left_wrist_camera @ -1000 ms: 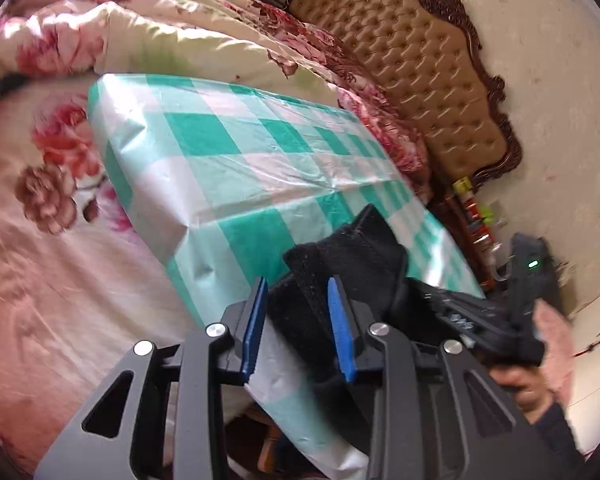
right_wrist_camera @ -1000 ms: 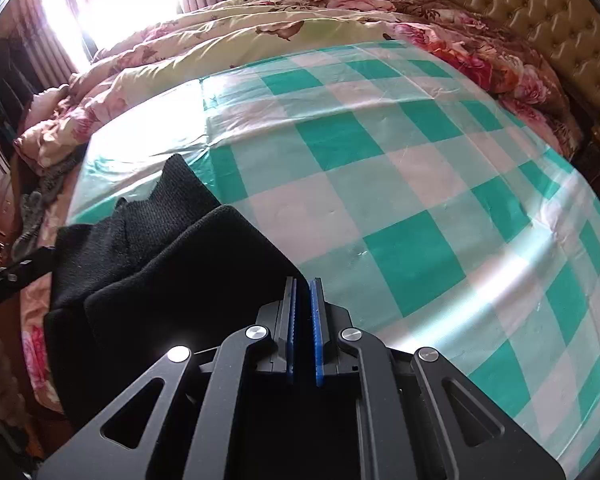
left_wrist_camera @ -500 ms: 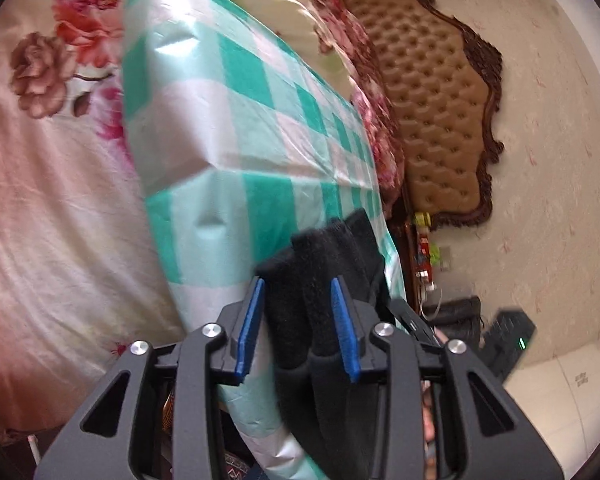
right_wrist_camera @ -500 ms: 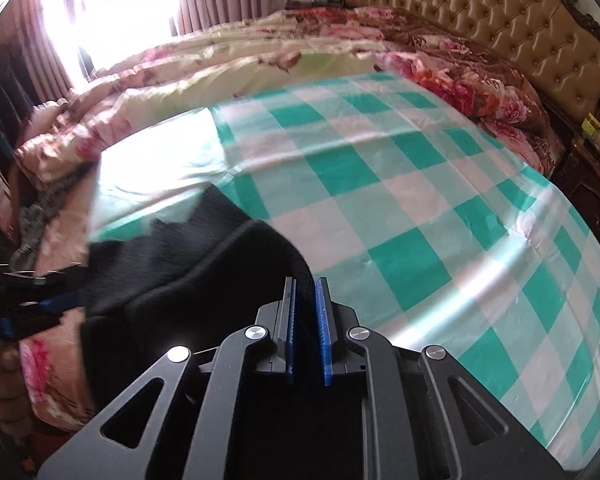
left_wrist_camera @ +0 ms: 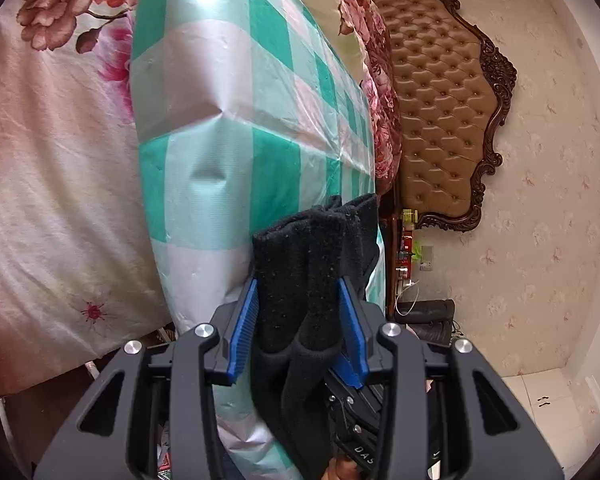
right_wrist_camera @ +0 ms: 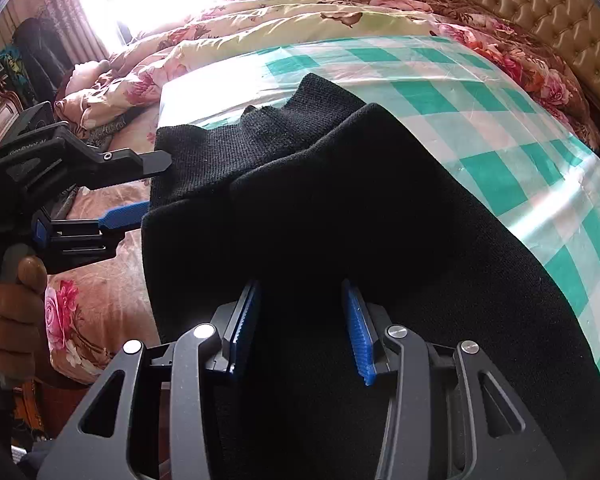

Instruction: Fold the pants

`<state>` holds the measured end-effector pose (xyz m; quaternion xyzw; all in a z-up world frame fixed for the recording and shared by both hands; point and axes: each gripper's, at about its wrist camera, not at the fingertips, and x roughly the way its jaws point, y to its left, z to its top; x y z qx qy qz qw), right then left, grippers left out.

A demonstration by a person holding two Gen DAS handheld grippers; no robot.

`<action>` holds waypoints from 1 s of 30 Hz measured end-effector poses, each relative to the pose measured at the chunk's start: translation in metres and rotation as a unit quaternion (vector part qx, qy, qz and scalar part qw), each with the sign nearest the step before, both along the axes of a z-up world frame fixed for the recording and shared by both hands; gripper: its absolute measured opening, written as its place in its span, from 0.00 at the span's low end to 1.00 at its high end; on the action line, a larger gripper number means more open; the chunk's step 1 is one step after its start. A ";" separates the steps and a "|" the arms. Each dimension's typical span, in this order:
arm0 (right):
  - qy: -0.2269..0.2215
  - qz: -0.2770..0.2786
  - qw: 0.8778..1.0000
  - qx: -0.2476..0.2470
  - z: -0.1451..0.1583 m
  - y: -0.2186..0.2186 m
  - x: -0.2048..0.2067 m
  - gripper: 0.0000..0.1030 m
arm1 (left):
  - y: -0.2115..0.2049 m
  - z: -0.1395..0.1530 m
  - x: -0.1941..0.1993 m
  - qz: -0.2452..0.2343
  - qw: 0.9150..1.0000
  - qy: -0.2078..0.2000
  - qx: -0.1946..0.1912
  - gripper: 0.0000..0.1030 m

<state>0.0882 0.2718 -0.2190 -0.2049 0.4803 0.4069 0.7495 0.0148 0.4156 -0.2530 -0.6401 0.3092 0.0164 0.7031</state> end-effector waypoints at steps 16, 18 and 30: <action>0.039 -0.159 0.985 0.056 0.021 -0.031 0.082 0.53 | 0.003 0.001 0.014 -0.005 0.999 -0.021 0.036 0.20; 0.034 -0.171 0.984 0.046 0.017 -0.028 0.094 0.53 | 0.003 0.002 0.017 -0.010 0.999 -0.024 0.034 0.25; -0.015 -0.205 0.978 0.031 0.022 -0.048 0.083 0.55 | 0.006 0.004 0.027 -0.020 0.999 -0.018 0.045 0.14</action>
